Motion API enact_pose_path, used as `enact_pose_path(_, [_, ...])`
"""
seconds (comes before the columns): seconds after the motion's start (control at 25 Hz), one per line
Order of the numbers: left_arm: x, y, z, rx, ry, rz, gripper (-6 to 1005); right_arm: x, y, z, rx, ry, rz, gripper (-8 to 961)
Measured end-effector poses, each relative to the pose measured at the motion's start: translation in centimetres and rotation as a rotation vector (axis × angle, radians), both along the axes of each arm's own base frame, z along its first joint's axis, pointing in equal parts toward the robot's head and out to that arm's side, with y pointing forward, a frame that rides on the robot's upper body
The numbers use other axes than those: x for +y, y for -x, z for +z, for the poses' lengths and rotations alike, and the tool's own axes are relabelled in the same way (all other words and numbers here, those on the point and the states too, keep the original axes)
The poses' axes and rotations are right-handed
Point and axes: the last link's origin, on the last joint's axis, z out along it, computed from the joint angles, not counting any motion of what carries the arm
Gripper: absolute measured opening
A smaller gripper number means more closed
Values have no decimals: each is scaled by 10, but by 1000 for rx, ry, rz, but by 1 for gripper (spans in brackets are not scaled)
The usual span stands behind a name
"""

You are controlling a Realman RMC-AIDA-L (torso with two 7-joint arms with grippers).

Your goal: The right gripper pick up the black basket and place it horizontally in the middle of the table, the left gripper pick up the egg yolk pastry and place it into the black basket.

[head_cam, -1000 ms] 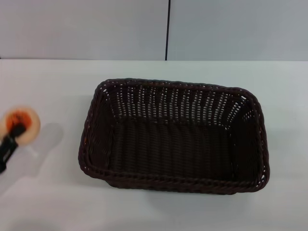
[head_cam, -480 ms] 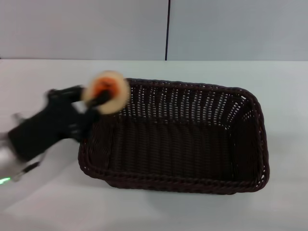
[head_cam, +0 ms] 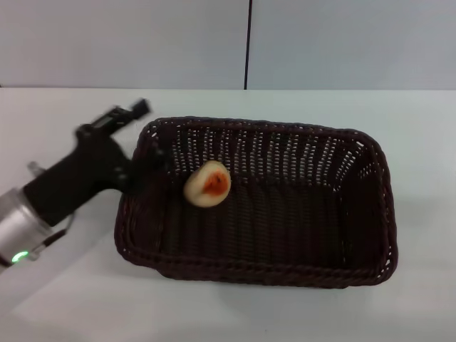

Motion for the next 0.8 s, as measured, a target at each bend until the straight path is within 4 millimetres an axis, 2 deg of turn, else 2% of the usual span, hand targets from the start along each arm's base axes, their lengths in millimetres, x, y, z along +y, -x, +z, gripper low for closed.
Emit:
enact_pose_path(0.08, [-8, 16, 11, -6, -93, 75, 575, 1, -2, 0, -9, -19, -23, 809])
enact_pose_path(0.12, [-19, 35, 24, -25, -198, 172, 614, 3, -7, 0, -10, -59, -77, 809])
enact_pose_path(0.16, [-19, 35, 24, -25, -198, 172, 654, 3, -10, 0, -5, -76, -104, 809])
enact_pose_path(0.2, [-24, 43, 30, -35, -242, 217, 694, 3, -10, 0, -5, -76, -104, 809])
enact_pose_path(0.32, [-45, 71, 45, -40, -401, 384, 752, 0, -23, -4, 12, -154, -247, 809])
enact_pose_path(0.36, [-45, 71, 45, -40, -401, 384, 771, 0, -27, -5, 13, -171, -284, 809])
enact_pose_path(0.4, [-55, 80, 49, -37, -462, 438, 790, 0, -30, -6, 12, -186, -321, 809])
enact_pose_path(0.52, [-66, 88, 55, -44, -548, 504, 848, 3, -35, -6, 9, -214, -380, 809])
enact_pose_path(0.8, [-66, 88, 54, -65, -585, 529, 848, 20, -28, 0, -11, -224, -344, 809])
